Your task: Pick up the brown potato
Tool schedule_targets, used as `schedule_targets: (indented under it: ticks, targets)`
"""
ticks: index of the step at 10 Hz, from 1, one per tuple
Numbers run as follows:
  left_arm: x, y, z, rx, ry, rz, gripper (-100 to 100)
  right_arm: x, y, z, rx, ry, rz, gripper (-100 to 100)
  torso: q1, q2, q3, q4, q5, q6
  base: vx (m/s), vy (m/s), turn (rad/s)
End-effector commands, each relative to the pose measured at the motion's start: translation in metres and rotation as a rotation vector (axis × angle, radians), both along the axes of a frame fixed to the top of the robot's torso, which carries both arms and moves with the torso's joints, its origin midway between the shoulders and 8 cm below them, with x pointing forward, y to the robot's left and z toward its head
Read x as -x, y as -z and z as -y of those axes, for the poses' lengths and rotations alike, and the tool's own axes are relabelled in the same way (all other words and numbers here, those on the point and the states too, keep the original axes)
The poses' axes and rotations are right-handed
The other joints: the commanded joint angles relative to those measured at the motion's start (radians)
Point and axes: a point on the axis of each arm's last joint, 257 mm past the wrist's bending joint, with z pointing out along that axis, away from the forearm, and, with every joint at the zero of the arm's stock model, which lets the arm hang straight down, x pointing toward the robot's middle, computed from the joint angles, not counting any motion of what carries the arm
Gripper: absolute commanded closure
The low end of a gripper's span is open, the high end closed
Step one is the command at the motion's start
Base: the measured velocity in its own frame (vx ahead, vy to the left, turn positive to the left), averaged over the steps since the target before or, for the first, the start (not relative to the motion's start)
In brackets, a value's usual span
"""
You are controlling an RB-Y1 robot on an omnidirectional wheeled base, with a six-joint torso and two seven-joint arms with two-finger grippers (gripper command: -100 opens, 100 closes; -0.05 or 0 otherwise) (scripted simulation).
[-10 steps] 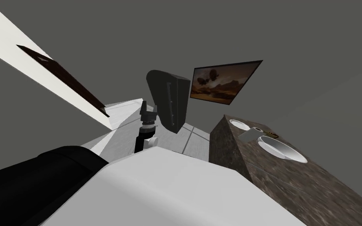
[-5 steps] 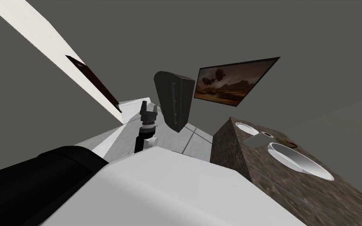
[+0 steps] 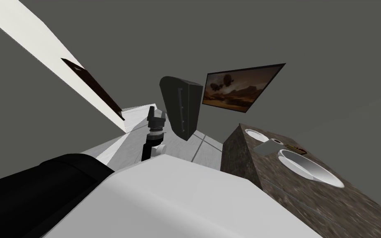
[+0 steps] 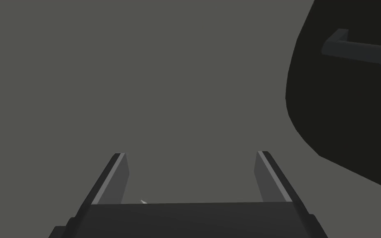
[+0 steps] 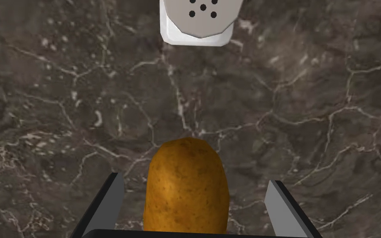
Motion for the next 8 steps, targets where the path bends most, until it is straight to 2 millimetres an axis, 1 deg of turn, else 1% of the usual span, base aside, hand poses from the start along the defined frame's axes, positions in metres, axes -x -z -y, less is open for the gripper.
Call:
schedule_targets:
  ticks: [1, 2, 3, 4, 5, 7, 8]
  targets:
    - [0.0, 0.0, 0.0, 0.0, 0.0, 0.0, 0, 0.006, 0.002, 0.0, 0.0, -0.027, -0.001, -100, 0.0, 0.0, 0.0, 0.0, 0.0, 0.0, 0.091, -0.041, -0.045]
    - [0.0, 0.0, 0.0, 0.0, 0.0, 0.0, 0, 0.02, 0.003, 0.001, 0.006, -0.006, 0.001, -100, 0.0, 0.001, 0.0, 0.0, 0.0, -0.001, 0.132, -0.043, -0.088]
    - [0.0, 0.0, 0.0, 0.0, 0.0, 0.0, 0, 0.02, 0.003, 0.001, 0.004, -0.035, 0.0, -100, 0.0, -0.001, -0.001, 0.0, 0.0, 0.0, 0.118, -0.024, -0.05]
    - [0.0, 0.0, 0.0, 0.0, 0.0, 0.0, 0, 0.02, 0.003, 0.001, 0.003, -0.049, 0.0, -100, 0.001, -0.001, -0.001, 0.0, 0.0, -0.001, 0.053, -0.002, 0.015]
    - [0.0, 0.0, 0.0, 0.0, 0.0, 0.0, 0, 0.034, 0.005, 0.001, 0.007, -0.033, 0.001, -100, 0.002, 0.002, 0.001, 0.0, 0.0, -0.001, 0.097, -0.026, -0.073]
    - [0.0, 0.0, 0.0, 0.0, 0.0, 0.0, 0, 0.034, 0.005, 0.001, 0.005, -0.064, 0.0, -100, 0.001, 0.001, 0.001, 0.0, 0.0, -0.001, 0.063, -0.012, -0.038]
    - [0.0, 0.0, 0.0, 0.0, 0.0, 0.0, 0, 0.049, 0.007, -0.001, 0.008, -0.051, 0.001, -100, 0.002, 0.003, 0.002, 0.001, 0.0, -0.001, 0.095, -0.02, -0.072]
